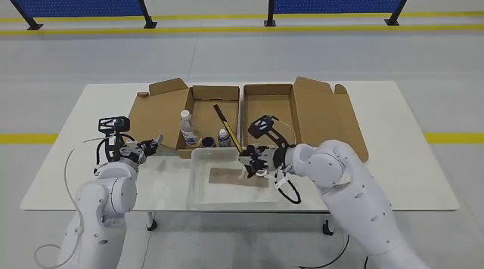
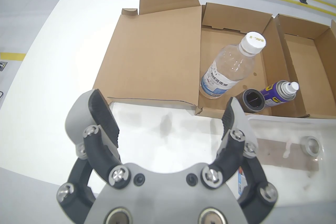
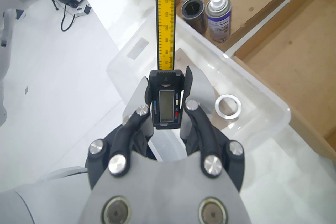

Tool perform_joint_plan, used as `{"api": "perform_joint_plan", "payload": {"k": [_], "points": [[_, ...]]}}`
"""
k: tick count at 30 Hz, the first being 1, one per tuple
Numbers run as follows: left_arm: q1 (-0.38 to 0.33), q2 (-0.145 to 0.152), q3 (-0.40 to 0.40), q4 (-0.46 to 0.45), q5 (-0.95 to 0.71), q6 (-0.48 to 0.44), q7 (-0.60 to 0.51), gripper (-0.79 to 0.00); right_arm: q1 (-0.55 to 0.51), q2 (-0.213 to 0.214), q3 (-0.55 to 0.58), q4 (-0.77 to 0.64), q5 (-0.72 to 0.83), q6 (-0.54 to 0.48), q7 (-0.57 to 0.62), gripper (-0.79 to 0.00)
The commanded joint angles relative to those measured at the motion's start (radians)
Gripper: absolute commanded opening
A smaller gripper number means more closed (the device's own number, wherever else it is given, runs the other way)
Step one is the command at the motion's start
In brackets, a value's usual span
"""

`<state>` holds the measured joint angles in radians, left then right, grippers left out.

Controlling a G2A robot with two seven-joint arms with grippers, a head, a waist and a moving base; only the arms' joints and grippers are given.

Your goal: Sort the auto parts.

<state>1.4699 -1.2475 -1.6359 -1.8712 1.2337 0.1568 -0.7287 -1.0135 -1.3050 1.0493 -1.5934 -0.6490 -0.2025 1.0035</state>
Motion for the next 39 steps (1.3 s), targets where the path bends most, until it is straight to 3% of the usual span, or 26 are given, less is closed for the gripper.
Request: {"api": "perform_joint_plan", "payload": {"k": [1,9,17,26,39], "points": [[0.0,0.0,0.0,0.0,0.0,0.0,0.0,0.0,0.013,0.001,0.011,-0.004,-0.021,0.034,-0.024,-0.785],[0.0,0.0,0.0,0.0,0.0,0.0,0.0,0.0,0.096,0.005,0.054,0.027,-0.139,0.151,-0.087,-0.785],[0.0,0.0,0.0,0.0,0.0,0.0,0.0,0.0,0.196,0.002,0.058,0.214,-0.217,0.189,-0.122,-0.785],[0.0,0.0,0.0,0.0,0.0,0.0,0.0,0.0,0.278,-0.023,0.008,0.433,-0.201,0.238,-0.174,-0.785],[0.0,0.0,0.0,0.0,0.0,0.0,0.0,0.0,0.338,-0.068,-0.077,0.644,-0.144,0.285,-0.21,-0.785]]}}
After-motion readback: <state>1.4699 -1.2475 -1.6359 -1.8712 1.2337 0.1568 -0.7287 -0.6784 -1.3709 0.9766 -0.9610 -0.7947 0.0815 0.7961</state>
